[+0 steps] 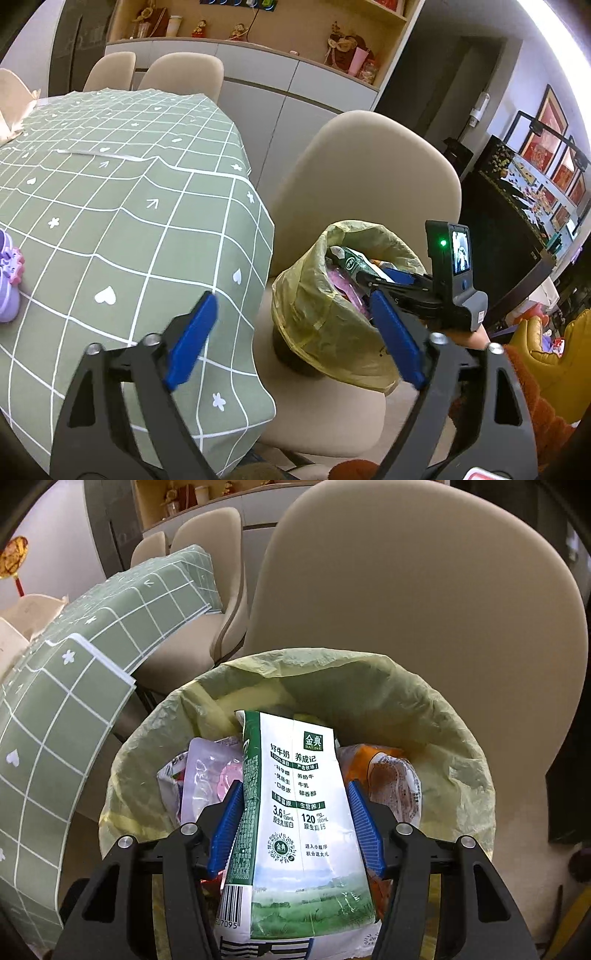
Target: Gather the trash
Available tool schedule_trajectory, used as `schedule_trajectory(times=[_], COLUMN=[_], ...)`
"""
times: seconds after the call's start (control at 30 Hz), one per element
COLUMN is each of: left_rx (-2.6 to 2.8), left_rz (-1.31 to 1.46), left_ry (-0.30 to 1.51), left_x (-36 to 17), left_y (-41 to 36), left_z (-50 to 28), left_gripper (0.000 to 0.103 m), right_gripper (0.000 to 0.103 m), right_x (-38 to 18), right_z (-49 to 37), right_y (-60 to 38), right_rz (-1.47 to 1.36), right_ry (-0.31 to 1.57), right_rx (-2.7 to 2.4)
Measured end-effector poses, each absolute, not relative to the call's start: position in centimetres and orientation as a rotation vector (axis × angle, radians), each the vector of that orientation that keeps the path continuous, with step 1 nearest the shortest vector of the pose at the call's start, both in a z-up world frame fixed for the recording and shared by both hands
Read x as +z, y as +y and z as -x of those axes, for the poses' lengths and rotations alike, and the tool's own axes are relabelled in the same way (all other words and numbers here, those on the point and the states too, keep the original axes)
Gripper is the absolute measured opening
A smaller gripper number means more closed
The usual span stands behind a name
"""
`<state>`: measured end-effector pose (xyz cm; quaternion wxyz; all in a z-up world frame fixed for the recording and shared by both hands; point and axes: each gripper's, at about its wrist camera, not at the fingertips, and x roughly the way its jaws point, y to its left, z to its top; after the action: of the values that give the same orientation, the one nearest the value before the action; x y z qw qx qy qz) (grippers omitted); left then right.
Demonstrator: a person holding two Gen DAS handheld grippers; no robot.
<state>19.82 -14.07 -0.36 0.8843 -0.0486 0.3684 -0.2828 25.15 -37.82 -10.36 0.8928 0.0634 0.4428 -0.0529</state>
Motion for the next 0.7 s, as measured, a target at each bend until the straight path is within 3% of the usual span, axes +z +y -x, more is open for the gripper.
schedule_trajectory(times=[0.4, 0.7], left_rx=[-0.442, -0.200], left_rz=[0.051, -0.074], left_ry=[0.617, 0.522], left_x=[1.1, 0.7], left_y=[-8.3, -2.7], left_z=[-14.6, -6.9], left_gripper=[0.093, 0.093], right_gripper=[0.060, 0.060], right_x=[-4.9, -1.7], right_z=[-16.9, -6.0], right_y=[-35.3, -24.5], right_rz=[-0.210, -0.201], right_ry=[0.715, 0.609], right_rx=[-0.111, 0.075])
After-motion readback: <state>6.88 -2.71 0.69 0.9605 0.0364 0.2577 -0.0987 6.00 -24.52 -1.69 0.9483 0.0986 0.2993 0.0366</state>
